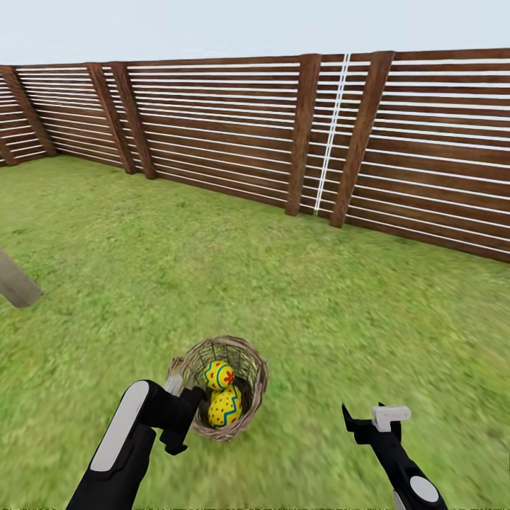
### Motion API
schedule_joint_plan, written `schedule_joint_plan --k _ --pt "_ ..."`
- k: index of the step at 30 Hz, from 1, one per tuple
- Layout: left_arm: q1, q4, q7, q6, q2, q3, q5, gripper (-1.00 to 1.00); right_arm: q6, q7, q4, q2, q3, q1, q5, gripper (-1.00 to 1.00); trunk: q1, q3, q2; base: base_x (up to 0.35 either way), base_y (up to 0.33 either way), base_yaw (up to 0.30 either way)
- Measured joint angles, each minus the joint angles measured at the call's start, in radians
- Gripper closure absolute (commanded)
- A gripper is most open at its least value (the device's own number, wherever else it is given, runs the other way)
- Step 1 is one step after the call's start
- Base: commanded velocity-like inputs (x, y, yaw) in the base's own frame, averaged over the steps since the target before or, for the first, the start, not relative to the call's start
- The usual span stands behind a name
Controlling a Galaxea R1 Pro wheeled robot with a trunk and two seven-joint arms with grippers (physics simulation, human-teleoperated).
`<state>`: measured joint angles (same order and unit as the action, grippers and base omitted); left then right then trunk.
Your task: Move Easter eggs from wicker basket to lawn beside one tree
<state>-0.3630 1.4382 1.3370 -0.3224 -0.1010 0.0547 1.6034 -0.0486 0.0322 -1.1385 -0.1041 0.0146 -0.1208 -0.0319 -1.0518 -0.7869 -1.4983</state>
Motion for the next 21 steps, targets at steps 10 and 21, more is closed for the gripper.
schedule_joint_plan --k 10,21 --pt "0.0 0.002 -0.002 -0.001 -0.001 0.002 0.009 -1.0 0.027 0.005 -0.085 -0.007 0.005 0.0 -0.002 -1.0 -0.038 -0.044 -0.07 0.0 0.0 0.0" --pt "-0.01 0.012 -0.003 -0.002 0.0 0.003 0.013 -1.0 0.049 0.0 -0.124 -0.006 0.0 0.0 -0.001 -1.0 -0.08 -0.079 -0.147 0.0 0.0 0.0"
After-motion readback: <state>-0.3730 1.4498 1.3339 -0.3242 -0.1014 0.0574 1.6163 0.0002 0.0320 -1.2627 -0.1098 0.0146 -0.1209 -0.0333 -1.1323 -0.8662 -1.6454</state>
